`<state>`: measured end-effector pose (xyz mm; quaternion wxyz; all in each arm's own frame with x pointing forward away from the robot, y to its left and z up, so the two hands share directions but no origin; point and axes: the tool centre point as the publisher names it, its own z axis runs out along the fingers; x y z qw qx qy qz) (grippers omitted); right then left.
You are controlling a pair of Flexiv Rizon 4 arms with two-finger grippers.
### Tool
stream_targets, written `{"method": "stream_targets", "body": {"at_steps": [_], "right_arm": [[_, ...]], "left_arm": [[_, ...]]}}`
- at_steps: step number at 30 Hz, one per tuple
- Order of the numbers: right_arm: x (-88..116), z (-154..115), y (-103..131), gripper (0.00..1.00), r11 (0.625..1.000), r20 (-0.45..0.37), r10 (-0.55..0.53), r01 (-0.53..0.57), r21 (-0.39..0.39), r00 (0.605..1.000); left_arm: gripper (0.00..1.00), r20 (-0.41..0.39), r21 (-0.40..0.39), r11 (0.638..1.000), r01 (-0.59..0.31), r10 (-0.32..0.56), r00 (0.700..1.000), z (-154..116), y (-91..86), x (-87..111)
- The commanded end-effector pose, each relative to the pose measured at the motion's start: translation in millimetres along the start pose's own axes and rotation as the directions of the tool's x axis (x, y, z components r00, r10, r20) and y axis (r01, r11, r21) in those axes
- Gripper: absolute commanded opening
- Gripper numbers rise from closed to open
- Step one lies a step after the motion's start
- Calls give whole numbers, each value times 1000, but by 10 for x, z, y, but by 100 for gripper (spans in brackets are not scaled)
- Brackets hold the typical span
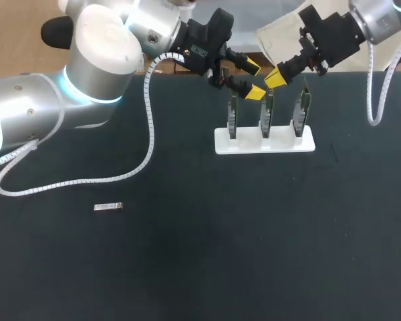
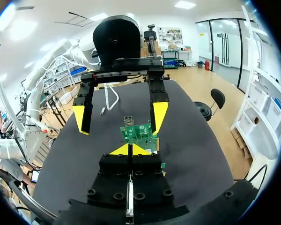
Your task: Pick up the optical module with the left hand, and insert it into the network port with the right hand.
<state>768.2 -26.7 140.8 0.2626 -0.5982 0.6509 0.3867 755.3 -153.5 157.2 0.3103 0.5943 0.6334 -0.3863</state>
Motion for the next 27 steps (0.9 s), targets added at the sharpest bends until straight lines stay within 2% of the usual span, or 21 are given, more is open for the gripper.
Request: {"method": "stream_targets", "body": {"at_steps": [1, 8, 14, 20, 27], "right_arm": [[43, 42, 13, 0, 1000, 8, -3, 3, -1, 1000], [-129, -89, 54, 0, 1000, 63, -26, 26, 1, 998], [-215, -303, 97, 0, 999, 94, -41, 40, 8, 995], [-168, -547, 142, 0, 999, 98, -47, 45, 28, 994], [13, -778, 204, 0, 999, 86, -36, 35, 13, 996]], "left_arm": [[100, -5, 2, 1000, 2, -2, 1000, 5, 12, -9], [100, -5, 2, 1000, 2, -2, 1000, 5, 12, -9], [100, -5, 2, 1000, 2, -2, 1000, 5, 12, -9], [100, -5, 2, 1000, 2, -2, 1000, 5, 12, -9], [100, -5, 2, 1000, 2, -2, 1000, 5, 12, -9]]}}
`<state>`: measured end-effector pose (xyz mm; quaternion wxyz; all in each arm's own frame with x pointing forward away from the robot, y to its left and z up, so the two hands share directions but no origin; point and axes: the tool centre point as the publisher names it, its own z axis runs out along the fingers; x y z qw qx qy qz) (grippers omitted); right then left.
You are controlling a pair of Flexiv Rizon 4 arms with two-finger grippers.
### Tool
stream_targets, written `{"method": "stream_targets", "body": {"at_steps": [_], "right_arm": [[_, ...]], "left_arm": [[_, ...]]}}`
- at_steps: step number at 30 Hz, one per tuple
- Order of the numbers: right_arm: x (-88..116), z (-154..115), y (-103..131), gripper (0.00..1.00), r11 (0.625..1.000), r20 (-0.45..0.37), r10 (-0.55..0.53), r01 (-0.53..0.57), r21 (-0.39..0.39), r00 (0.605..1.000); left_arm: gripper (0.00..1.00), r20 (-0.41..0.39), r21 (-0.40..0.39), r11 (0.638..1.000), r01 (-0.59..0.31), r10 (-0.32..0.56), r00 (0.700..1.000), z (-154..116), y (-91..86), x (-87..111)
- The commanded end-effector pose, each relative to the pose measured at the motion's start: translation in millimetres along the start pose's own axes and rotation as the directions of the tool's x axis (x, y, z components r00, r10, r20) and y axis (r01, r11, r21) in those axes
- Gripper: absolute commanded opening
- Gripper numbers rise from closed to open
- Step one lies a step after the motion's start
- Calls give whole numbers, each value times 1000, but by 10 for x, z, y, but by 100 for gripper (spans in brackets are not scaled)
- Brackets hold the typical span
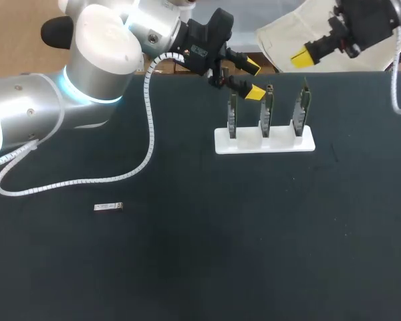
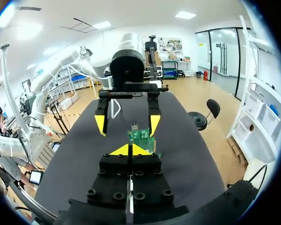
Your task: Pick up the optical module with the left hand, and insert it into the network port with the right hand.
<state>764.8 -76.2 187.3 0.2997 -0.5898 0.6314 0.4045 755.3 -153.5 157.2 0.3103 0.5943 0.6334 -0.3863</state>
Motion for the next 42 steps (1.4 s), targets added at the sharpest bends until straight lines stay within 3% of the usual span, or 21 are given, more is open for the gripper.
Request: {"method": "stream_targets", "body": {"at_steps": [1, 17, 25, 38, 39, 40, 41, 42], "right_arm": [[109, -153, 83, 0, 1000, -3, -1, 1, 0, 1000], [439, -438, 67, 0, 998, -24, 28, -30, -55, 999], [539, -450, 24, 0, 996, -47, 23, -27, -85, 999], [640, -411, 27, 0, 997, -75, 45, -50, -67, 996], [645, -409, 28, 12, 997, -87, 48, -54, -64, 995], [649, -405, 32, 49, 995, -98, 58, -65, -70, 994], [649, -405, 32, 100, 995, -98, 58, -65, -70, 994], [649, -405, 32, 100, 995, -98, 58, -65, -70, 994]], "left_arm": [[100, -5, 2, 1000, 2, -2, 1000, 5, 11, -10], [100, -5, 2, 1000, 2, -2, 1000, 5, 11, -10], [100, -5, 2, 1000, 2, -2, 1000, 5, 11, -10], [100, -5, 2, 1000, 2, -2, 1000, 5, 11, -10], [100, -5, 2, 1000, 2, -2, 1000, 5, 11, -10], [100, -5, 2, 1000, 2, -2, 1000, 5, 11, -10], [100, -5, 2, 1000, 2, -2, 1000, 5, 11, -10], [100, -5, 2, 1000, 2, -2, 1000, 5, 11, -10]]}}
